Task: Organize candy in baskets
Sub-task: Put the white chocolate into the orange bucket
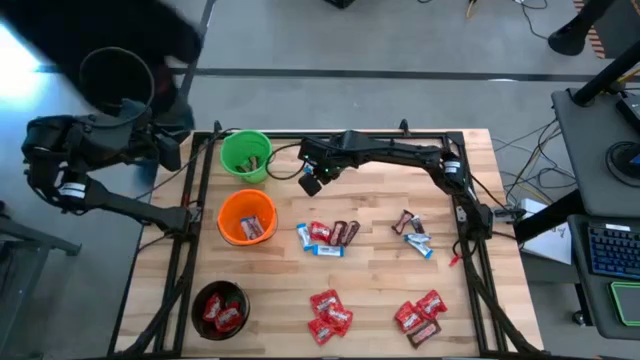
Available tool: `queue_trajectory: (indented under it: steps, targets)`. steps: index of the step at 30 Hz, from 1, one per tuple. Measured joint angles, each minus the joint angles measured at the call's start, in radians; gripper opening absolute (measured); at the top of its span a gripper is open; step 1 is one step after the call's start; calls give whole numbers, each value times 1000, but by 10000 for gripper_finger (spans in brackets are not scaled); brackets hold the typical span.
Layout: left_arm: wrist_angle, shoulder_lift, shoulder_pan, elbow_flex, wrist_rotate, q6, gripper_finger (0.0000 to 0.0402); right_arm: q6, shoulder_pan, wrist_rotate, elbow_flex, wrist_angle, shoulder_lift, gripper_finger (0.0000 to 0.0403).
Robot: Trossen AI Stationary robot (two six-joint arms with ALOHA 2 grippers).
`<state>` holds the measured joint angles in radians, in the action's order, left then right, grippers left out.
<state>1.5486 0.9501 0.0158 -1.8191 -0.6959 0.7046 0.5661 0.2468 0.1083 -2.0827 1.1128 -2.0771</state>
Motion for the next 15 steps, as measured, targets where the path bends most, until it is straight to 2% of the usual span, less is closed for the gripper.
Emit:
queue_trajectory:
  steps: [15]
  targets:
    - [22,-3,0,10,-2,-23,102,62,-29,-3,-3,-192,39,13]
